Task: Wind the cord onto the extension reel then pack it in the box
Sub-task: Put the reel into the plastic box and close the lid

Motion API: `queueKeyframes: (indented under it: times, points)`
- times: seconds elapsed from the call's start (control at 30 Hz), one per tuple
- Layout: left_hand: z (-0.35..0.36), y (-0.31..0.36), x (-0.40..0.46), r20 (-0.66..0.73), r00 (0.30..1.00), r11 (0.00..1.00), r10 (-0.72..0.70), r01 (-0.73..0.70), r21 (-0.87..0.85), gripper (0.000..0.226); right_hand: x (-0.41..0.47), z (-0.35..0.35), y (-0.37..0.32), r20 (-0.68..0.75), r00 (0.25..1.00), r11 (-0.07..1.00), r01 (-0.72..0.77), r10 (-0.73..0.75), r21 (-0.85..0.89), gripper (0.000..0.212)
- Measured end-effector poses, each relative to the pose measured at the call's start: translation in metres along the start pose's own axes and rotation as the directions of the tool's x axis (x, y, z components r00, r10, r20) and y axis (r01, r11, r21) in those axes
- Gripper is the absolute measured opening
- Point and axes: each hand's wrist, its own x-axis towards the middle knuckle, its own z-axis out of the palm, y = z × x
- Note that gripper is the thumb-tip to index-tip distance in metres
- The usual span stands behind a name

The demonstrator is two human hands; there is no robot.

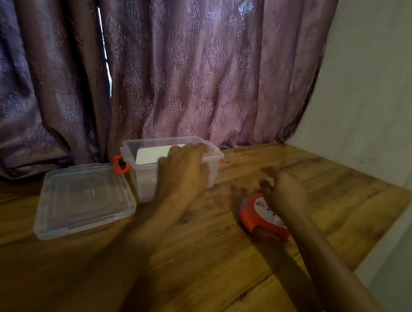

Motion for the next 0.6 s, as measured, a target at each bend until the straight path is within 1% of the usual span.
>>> queueKeyframes:
  times: [0.03,0.07,0.1,0.17,0.2,0.27,0.33,0.43,0.5,0.6]
  points:
    - [-0.010,-0.013,0.008,-0.060,0.998,0.997,0.008,-0.003,0.083,0.037,0.004,0.005,-0.015,0.021,0.996,0.996,0.087,-0.088,0.030,0.041]
    - [-0.018,-0.027,0.015,-0.084,0.996,0.987,-0.001,0.015,0.163,0.038,0.008,0.011,-0.029,0.050,0.985,0.985,0.166,-0.168,0.038,0.043]
    - [-0.026,-0.041,0.020,-0.076,0.997,0.972,-0.027,0.044,0.232,0.038,0.013,0.017,-0.043,0.081,0.968,0.971,0.236,-0.237,0.025,0.046]
    - [-0.037,-0.063,0.026,-0.004,0.996,0.940,-0.094,0.090,0.329,0.037,0.024,0.031,-0.068,0.153,0.924,0.932,0.359,-0.350,-0.038,0.053]
    - [-0.040,-0.070,0.026,0.049,0.992,0.931,-0.118,0.093,0.352,0.036,0.029,0.038,-0.076,0.191,0.903,0.909,0.407,-0.386,-0.089,0.057]
    - [-0.041,-0.074,0.025,0.141,0.981,0.934,-0.131,0.074,0.350,0.031,0.037,0.048,-0.087,0.259,0.873,0.863,0.466,-0.413,-0.194,0.060]
    - [-0.042,-0.074,0.023,0.180,0.978,0.942,-0.107,0.042,0.334,0.024,0.041,0.051,-0.091,0.292,0.862,0.839,0.487,-0.415,-0.243,0.051]
    - [-0.047,-0.069,0.023,0.230,0.968,0.948,-0.099,0.021,0.317,0.022,0.040,0.046,-0.088,0.266,0.860,0.843,0.494,-0.436,-0.215,0.033]
    - [-0.055,-0.065,0.025,0.322,0.942,0.961,-0.096,0.004,0.275,0.021,0.034,0.037,-0.083,0.256,0.858,0.845,0.497,-0.446,-0.194,0.028]
    - [-0.065,-0.054,0.026,0.477,0.877,0.981,-0.052,-0.044,0.189,0.017,0.018,0.021,-0.073,0.251,0.851,0.844,0.508,-0.461,-0.173,0.024]
